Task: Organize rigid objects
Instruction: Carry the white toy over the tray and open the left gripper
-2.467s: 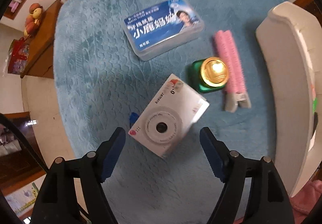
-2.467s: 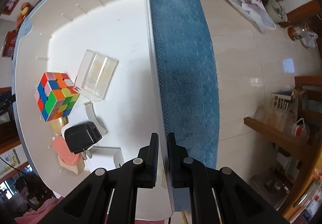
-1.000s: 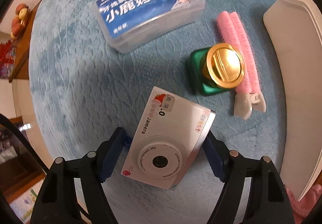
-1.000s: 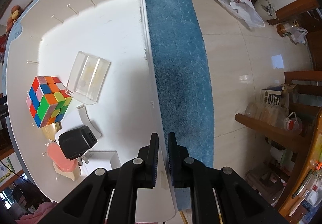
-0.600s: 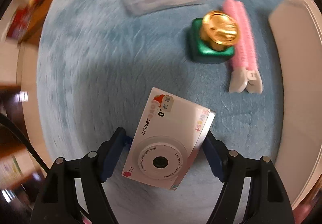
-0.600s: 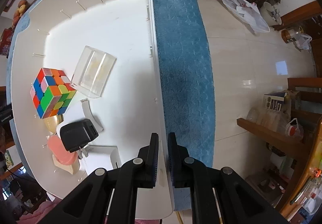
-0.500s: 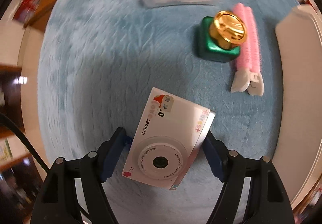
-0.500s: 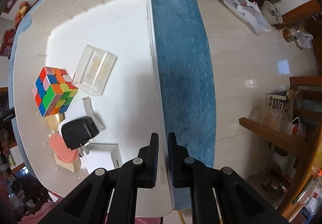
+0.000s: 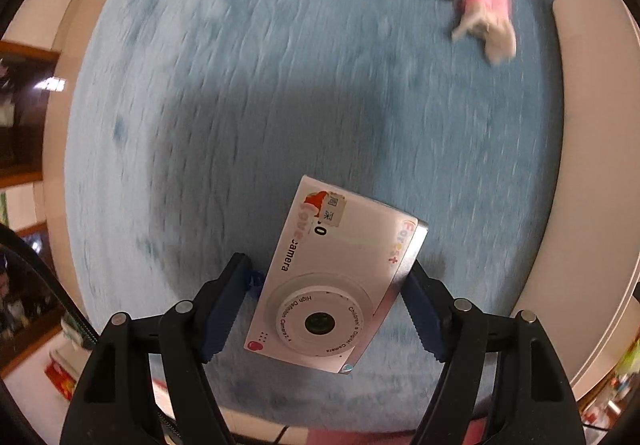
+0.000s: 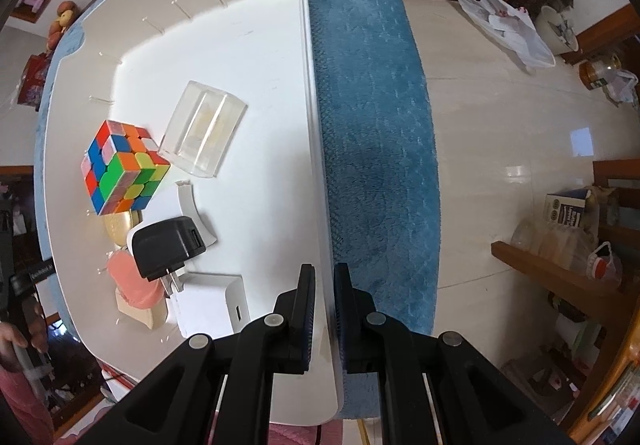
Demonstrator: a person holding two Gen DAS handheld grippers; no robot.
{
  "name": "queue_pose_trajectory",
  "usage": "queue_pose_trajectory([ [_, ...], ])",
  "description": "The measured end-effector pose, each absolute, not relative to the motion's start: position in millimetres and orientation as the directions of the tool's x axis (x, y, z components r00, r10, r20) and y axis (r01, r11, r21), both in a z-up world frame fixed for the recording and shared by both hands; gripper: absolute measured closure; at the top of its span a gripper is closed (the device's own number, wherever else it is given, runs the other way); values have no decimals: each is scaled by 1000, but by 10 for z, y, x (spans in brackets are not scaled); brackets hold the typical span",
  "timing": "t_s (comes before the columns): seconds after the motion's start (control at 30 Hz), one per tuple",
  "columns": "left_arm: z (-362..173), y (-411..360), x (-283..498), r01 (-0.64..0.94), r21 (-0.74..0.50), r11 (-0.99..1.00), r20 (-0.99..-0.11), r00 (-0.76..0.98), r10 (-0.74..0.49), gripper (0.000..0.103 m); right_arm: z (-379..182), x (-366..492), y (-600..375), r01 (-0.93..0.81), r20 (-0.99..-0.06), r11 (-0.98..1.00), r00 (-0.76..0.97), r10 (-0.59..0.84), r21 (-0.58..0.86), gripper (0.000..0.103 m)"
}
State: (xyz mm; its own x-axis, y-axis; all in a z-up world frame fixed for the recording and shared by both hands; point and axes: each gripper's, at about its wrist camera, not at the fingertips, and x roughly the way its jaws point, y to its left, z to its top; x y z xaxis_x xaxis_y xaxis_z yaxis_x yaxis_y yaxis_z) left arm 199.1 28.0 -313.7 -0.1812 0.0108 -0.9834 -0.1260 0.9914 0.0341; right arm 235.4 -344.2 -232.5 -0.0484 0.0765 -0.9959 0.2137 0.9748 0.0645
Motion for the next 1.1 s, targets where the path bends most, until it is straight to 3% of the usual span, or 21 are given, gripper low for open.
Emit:
queue_pose_trajectory([
  [0.47,-2409,14,1350,-115,50,992,-998,-45,45,26,-2324,2233,-3466,141,-990,981,-31,141,135,93],
  [0.77,-1672,-328,1605,-38,10,999,-995,94,13,26,-2333,2160,-3503,102,-984,980,-33,175,171,93],
  [1.1,-1397,-896,1605,77,-44,996,-987,149,-55,26,-2297,2104,-3475,78,-982,980,-11,186,185,93],
])
